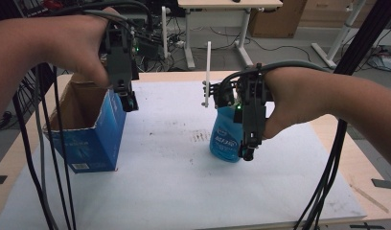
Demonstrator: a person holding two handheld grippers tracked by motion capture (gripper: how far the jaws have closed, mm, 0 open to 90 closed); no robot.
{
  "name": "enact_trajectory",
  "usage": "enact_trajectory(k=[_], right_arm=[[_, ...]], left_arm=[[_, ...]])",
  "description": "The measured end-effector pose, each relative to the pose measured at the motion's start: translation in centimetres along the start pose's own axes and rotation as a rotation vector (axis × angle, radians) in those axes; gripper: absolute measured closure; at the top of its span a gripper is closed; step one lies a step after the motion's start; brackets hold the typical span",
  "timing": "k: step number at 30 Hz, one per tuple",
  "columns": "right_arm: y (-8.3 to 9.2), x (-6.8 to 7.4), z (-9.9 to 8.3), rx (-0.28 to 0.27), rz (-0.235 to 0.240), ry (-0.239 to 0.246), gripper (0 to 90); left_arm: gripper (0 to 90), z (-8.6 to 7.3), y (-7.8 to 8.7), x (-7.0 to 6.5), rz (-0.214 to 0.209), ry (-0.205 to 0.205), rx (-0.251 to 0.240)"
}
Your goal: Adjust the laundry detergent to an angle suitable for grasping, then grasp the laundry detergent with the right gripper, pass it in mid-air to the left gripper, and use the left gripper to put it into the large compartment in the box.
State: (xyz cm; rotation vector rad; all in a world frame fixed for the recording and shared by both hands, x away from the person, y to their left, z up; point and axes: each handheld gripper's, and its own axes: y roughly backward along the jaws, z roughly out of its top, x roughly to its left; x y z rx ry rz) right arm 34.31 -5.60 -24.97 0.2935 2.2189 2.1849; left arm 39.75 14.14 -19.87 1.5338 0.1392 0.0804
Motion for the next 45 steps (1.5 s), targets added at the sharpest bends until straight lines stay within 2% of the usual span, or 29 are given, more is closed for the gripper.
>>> enact_trajectory(k=[7,12,13,14,15,17,19,21,23,32,33,35,37,41,42,45], right_arm=[[-0.06,0.28,0.09,0.008,-0.007,0.003,4.5],[-0.09,0.24,0.0,0.004,-0.014,0.035,4.5],[0.0,0.41,0.02,0.005,-0.006,0.015,4.5],[0.02,0.37,-0.02,0.004,-0.009,0.025,4.5],[-0.01,0.46,-0.07,0.004,-0.007,0.013,4.5],[-0.07,0.39,-0.15,0.006,-0.014,0.03,4.5],[-0.02,0.5,-0.16,0.013,-0.015,0.014,4.5],[-0.04,0.39,-0.24,0.006,-0.014,0.026,4.5],[0.04,0.54,-0.21,0.007,-0.008,0.001,4.5],[0.01,0.56,-0.06,0.009,-0.011,0.015,4.5],[0.05,0.62,-0.03,0.007,-0.002,0.003,4.5],[0.04,0.38,-0.01,0.004,-0.014,0.022,4.5],[0.15,0.53,0.03,0.004,0.0,-0.002,4.5],[-0.01,0.17,-0.13,0.007,-0.012,0.02,4.5],[0.08,0.24,-0.24,0.015,-0.01,0.009,4.5],[0.16,0.22,-0.83,-0.008,-0.006,0.004,4.4]], left_arm=[[1.7,-0.05,0.24,-0.37,0.006,0.01,0.003],[1.7,0.14,0.22,-0.44,0.004,0.007,0.005],[1.7,0.18,0.18,-0.47,0.006,0.007,0.007],[1.7,0.21,0.13,-0.49,0.006,0.006,0.008],[1.7,0.21,0.13,-0.49,0.006,0.006,0.008],[1.7,0.28,0.07,-0.52,0.008,0.005,0.011],[1.7,0.3,0.06,-0.5,0.009,0.004,0.012],[1.7,0.23,0.12,-0.43,0.007,-0.001,0.012],[1.7,0.16,0.09,-0.39,0.007,0.001,0.008],[1.7,-0.06,-0.07,-0.39,0.008,0.009,0.014],[1.7,-0.09,-0.09,-0.38,0.007,0.01,0.015],[1.7,-0.14,-0.04,-0.38,0.006,0.014,0.011],[1.7,-0.21,0.0,-0.33,0.007,0.015,0.006],[1.7,-0.32,-0.06,-0.19,0.006,0.021,0.008],[1.7,-0.33,-0.07,-0.13,0.006,0.023,0.009],[1.7,-0.31,-0.19,0.02,0.008,0.028,0.011]])
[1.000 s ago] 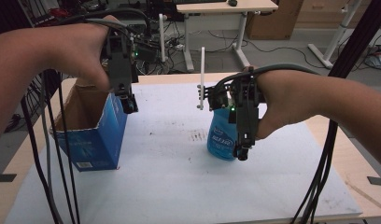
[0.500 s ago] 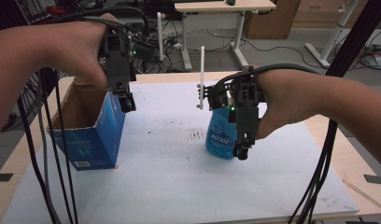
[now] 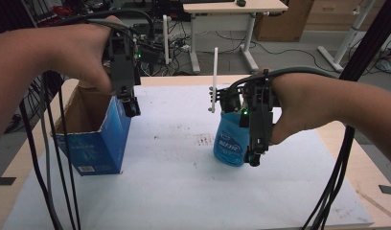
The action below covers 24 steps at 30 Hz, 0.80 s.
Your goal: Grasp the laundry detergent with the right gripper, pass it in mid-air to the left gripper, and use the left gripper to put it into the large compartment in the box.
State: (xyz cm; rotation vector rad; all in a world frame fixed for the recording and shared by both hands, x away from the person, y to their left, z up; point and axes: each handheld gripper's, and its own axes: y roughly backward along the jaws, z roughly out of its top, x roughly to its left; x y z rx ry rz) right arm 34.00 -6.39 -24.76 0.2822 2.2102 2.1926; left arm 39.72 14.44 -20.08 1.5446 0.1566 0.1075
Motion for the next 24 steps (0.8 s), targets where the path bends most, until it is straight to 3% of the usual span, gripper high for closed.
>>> enact_trajectory(k=[3,7,10,15,19,24], right_arm=[[0.1,0.0,-0.6,-0.006,-0.009,-0.006,4.5],[0.1,0.1,-3.3,-0.066,-0.036,-0.027,4.4],[-0.4,0.1,-5.0,-0.112,-0.042,-0.077,4.5],[-2.0,-0.2,-7.7,-0.193,-0.108,-0.101,4.4],[-3.7,-0.6,-9.4,-0.256,-0.108,-0.146,3.7],[-5.3,-1.2,-10.3,-0.302,-0.094,-0.179,3.7]], left_arm=[[1.7,0.1,-0.1,0.1,-0.003,-0.001,-0.002],[1.7,0.4,-0.1,0.1,-0.001,-0.009,0.0],[1.7,0.5,-0.1,0.0,0.0,-0.011,0.003],[1.7,0.8,-0.2,-0.1,-0.002,-0.019,0.009],[1.7,1.0,-0.3,-0.1,-0.002,-0.021,0.007],[1.7,1.3,-0.4,-0.1,-0.002,-0.027,0.016]])
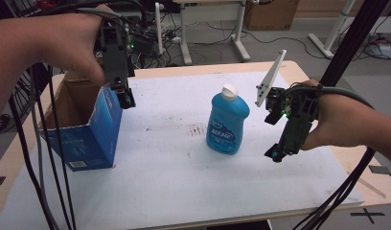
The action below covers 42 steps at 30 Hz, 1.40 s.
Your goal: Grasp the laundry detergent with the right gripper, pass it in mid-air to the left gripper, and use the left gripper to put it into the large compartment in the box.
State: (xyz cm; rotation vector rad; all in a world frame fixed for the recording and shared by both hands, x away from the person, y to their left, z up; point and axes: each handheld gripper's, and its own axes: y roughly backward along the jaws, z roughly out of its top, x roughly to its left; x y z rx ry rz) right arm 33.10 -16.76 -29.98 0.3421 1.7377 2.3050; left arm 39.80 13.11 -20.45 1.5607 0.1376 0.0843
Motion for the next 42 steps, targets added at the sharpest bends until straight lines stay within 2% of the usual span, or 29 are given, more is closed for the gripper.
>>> enact_trajectory(k=[4,10,11,15,17,25,31,33,42], right_arm=[[-1.4,-1.0,-0.9,-0.062,0.014,-0.048,3.7],[-2.4,-1.7,-1.6,-0.141,0.026,-0.092,3.7],[-2.4,-1.7,-1.6,-0.141,0.026,-0.092,3.7],[-3.1,-2.4,-2.2,-0.253,0.046,-0.155,3.6],[-3.4,-2.6,-2.4,-0.303,0.041,-0.173,3.6],[-5.0,-2.9,-2.1,-0.374,0.044,-0.202,3.6],[-5.9,-3.4,-2.2,-0.429,0.071,-0.234,3.6],[-6.4,-3.8,-2.2,-0.465,0.076,-0.252,3.7],[-7.3,-4.4,-1.9,-0.561,0.068,-0.282,3.7]], left_arm=[[1.7,0.1,0.0,-0.1,-0.004,0.001,-0.004],[1.7,0.1,0.0,0.0,-0.008,0.001,-0.002],[1.7,0.1,0.0,0.0,-0.008,0.001,-0.002],[1.7,0.2,0.0,0.1,-0.008,-0.001,-0.004],[1.7,0.3,-0.2,0.1,-0.008,-0.002,0.0],[1.7,0.4,-0.2,0.1,-0.011,-0.007,0.004],[1.7,0.3,-0.2,0.2,-0.012,-0.002,0.001],[1.7,0.3,-0.2,0.2,-0.011,0.0,-0.002],[1.7,0.1,-0.3,0.3,-0.01,0.001,0.006]])
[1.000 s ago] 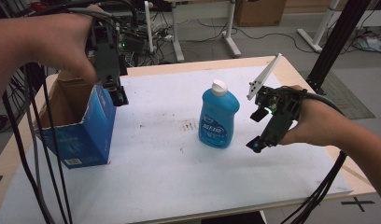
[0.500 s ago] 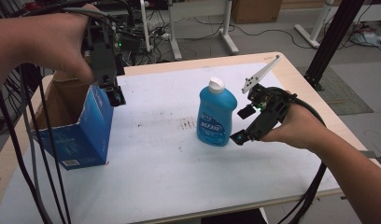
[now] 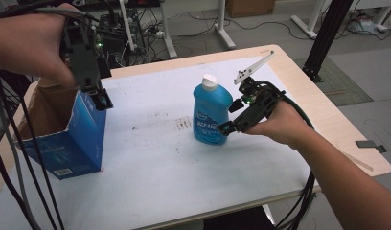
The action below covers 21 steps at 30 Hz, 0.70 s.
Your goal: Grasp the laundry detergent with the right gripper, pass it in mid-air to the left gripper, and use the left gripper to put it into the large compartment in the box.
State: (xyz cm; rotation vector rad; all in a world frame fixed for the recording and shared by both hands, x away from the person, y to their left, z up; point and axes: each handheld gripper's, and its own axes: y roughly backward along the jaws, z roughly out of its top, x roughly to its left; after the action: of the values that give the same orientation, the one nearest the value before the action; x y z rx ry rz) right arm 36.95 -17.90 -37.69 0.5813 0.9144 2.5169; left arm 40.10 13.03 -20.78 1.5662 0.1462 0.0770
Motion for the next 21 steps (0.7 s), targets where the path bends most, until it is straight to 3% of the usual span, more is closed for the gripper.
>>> enact_trajectory(k=[13,15,21], right_arm=[[-1.6,-0.4,-0.2,-0.081,0.012,-0.017,3.8],[-1.7,-0.5,-0.2,-0.114,0.011,-0.02,4.0],[-2.3,-0.5,-0.3,-0.132,0.022,-0.027,4.0]], left_arm=[[1.7,-0.1,-0.1,0.2,-0.003,0.002,0.007],[1.7,-0.1,-0.2,0.2,-0.004,0.006,0.009],[1.7,-0.1,-0.2,0.2,-0.004,0.003,0.008]])
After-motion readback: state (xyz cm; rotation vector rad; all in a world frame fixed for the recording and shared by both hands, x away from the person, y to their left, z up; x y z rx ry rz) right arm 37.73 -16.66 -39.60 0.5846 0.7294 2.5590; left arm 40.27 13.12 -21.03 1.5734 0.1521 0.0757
